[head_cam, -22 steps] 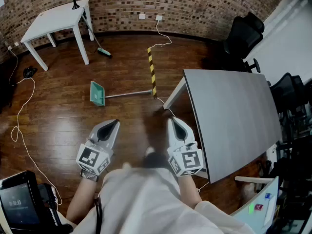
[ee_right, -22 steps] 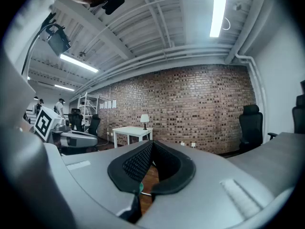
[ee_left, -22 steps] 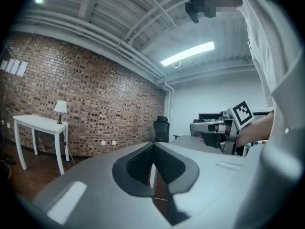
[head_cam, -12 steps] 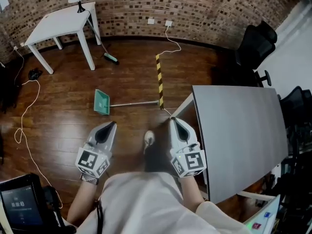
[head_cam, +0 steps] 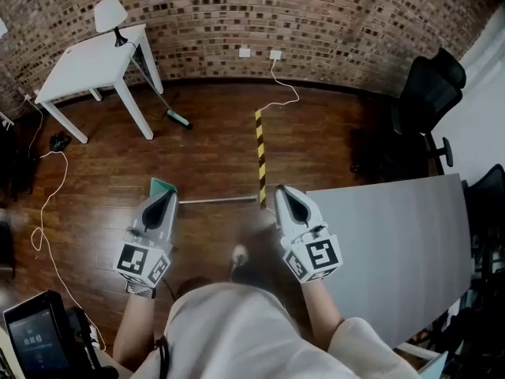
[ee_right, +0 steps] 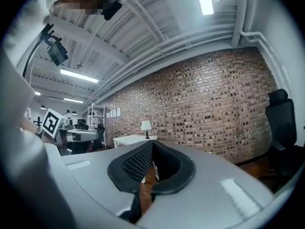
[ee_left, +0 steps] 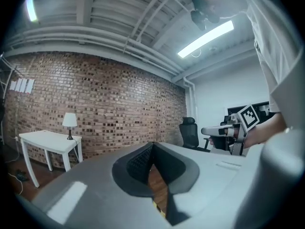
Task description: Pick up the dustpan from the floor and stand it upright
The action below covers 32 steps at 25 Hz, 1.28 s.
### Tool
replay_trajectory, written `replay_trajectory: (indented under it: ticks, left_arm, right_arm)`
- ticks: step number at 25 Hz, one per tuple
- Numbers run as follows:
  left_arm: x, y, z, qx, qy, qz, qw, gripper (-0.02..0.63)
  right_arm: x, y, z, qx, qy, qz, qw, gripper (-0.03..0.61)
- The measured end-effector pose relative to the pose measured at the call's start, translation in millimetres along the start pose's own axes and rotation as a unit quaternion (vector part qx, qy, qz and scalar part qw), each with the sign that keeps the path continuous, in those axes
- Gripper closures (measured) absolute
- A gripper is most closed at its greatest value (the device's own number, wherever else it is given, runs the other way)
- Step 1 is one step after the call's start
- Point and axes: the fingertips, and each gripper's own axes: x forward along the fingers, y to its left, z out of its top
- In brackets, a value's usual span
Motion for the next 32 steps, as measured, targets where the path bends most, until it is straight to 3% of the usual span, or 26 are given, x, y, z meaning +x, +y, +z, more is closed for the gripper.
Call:
replay_trajectory:
  ticks: [9,17,24,27,32]
  left_arm:
    - [40,38,-7,0.0,0.023,-0.007,0.9997,0.614]
    - [48,94,-10,0.008,0.03,-0.012,0.9994,0.614]
    - [65,113,-26,0.007,0.043,-0.047,0.9979,0.614]
    - [77,123,-36,0.005,0.051,-0.067,0.9964,0.614]
    - [113,130,-68,0.005,0.065,-0.097,0.9931,0.614]
  right_arm:
    - [58,-34,3,0.025,-0.014,-0.017,0.999,0.565]
    - [89,-25,4,0.01,-0.003,-0.047,0.999,0.565]
    - [104,-8,-8,-0.006,0.004,-0.025,1.0,0.565]
    - [110,-8,-20,-0.009,0.007,-0.024,1.0,0.563]
    - [121,-32,-75,-0.005,0.041,-0.071,0.997,0.553]
